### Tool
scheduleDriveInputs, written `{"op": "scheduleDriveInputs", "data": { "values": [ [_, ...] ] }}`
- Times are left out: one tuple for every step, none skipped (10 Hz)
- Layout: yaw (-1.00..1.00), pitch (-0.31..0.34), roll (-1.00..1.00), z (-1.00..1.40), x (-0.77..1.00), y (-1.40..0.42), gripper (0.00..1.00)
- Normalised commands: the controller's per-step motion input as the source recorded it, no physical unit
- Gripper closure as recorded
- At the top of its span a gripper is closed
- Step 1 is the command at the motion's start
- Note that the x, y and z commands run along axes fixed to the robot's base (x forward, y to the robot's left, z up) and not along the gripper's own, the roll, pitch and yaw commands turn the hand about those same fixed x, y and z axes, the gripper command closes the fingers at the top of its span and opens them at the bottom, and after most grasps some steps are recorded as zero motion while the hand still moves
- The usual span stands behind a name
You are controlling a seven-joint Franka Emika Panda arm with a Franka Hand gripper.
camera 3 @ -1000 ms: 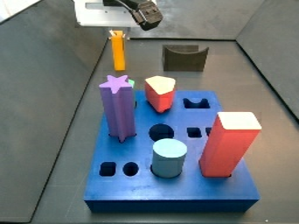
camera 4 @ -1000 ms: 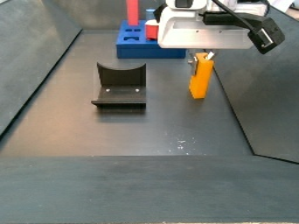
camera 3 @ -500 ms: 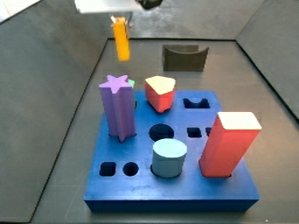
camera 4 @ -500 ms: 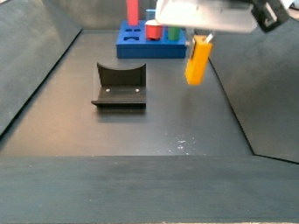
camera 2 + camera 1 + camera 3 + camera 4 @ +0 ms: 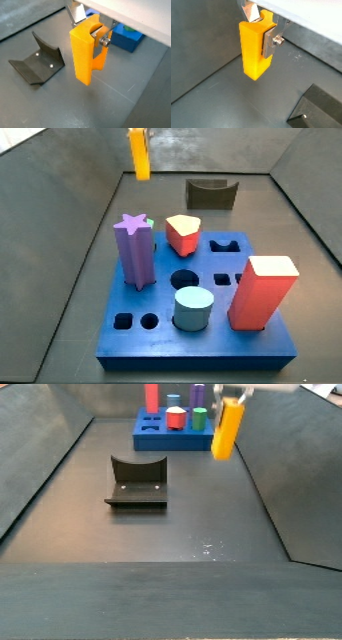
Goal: Pick up the arch object. Move up. Place the arch object on the fixture. Regrasp the arch object. Rotate the arch object. Move to above the board. Insert the arch object.
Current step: Move to above the board.
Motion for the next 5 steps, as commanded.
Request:
{"op": "scheduleDriveInputs", "data": {
  "values": [
    [0.06,0.077,0.22,1.00,0.06,-0.08,1.00],
    [0.06,0.076,0.20,1.00,0.05,-0.08,1.00],
    [0.06,0.074,0.19,1.00,0.05,-0.08,1.00],
    [0.06,0.073,0.17,1.00,0.05,-0.07,1.00],
    [0.05,0.071,0.15,1.00,0.05,-0.07,1.00]
  ]
}}
